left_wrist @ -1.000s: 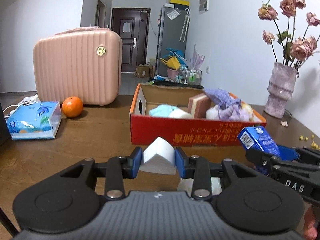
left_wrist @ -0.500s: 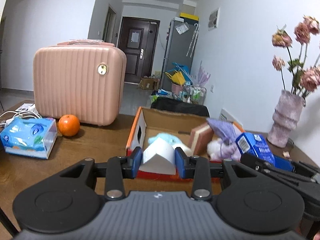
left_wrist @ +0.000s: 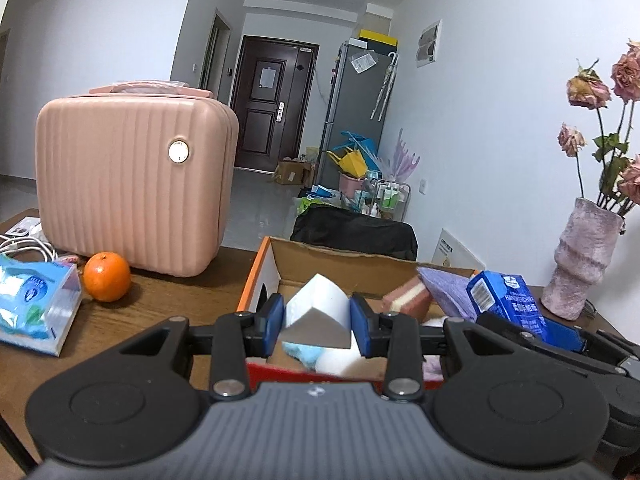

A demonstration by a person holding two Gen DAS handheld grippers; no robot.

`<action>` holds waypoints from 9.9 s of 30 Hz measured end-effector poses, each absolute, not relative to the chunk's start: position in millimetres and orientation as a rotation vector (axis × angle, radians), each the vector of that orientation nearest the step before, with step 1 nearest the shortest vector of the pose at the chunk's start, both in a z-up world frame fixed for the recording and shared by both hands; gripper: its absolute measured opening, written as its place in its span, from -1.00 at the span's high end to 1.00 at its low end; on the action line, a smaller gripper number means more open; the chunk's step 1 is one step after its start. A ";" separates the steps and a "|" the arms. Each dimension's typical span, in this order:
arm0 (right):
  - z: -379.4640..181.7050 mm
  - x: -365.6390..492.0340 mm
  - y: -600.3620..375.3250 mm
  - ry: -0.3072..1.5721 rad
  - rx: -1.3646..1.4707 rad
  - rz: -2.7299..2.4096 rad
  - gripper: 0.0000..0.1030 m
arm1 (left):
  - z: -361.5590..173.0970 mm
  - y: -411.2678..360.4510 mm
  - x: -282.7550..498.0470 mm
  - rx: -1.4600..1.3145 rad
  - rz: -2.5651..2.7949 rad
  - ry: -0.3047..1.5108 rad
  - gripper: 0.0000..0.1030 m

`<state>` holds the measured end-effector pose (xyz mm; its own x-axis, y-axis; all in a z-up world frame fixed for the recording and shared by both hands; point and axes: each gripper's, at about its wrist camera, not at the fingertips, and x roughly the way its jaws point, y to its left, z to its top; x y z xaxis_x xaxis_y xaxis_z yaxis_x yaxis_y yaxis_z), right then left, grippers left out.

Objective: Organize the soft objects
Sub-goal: 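Carry the sponge with the left gripper while the right gripper carries the tissue pack into the box, then open both grippers to release the sponge and tissue pack into the box, then move both grippers back and grasp the pink satin scrunchie with the right gripper, then grasp the clear plastic-wrapped item with the left gripper, then carry the plastic-wrapped item with the left gripper while the right gripper carries the scrunchie over the box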

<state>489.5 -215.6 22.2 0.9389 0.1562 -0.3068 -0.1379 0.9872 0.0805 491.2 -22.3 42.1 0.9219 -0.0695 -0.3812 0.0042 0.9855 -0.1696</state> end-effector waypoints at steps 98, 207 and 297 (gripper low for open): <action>-4.2 417.0 -212.8 0.374 -0.054 0.139 -1.00 | 21.1 -4.8 447.7 -0.043 0.120 0.371 -1.00; -12.5 359.6 -292.5 0.350 0.053 0.129 0.39 | -29.3 -89.3 397.6 -0.007 0.008 0.619 -1.00; -3.5 467.9 -233.6 0.124 0.023 0.087 0.38 | 26.3 -40.7 507.1 -0.162 -0.023 0.412 0.14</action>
